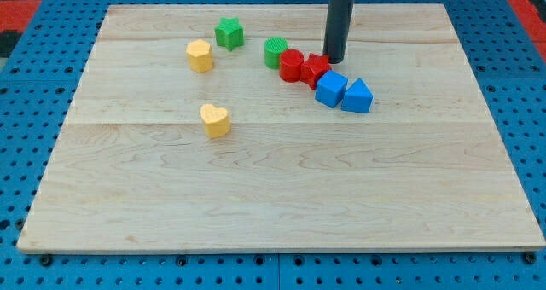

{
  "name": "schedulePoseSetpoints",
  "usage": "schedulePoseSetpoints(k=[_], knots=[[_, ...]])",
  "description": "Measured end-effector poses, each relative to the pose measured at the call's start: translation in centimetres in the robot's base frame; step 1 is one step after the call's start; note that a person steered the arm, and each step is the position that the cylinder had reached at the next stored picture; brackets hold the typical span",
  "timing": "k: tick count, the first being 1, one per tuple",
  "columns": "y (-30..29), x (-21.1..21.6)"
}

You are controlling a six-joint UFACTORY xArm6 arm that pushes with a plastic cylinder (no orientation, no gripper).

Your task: Separate the red blocks and blue blocks from each other

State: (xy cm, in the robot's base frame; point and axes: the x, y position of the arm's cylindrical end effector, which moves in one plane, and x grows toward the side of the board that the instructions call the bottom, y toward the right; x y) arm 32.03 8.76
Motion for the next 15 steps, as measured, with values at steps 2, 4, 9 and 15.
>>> schedulePoseSetpoints(k=[2, 4, 9, 15], knots=[[2.2, 0.7], [1.5, 2.2], [-3.4, 4.4], [-10.7, -1.7]])
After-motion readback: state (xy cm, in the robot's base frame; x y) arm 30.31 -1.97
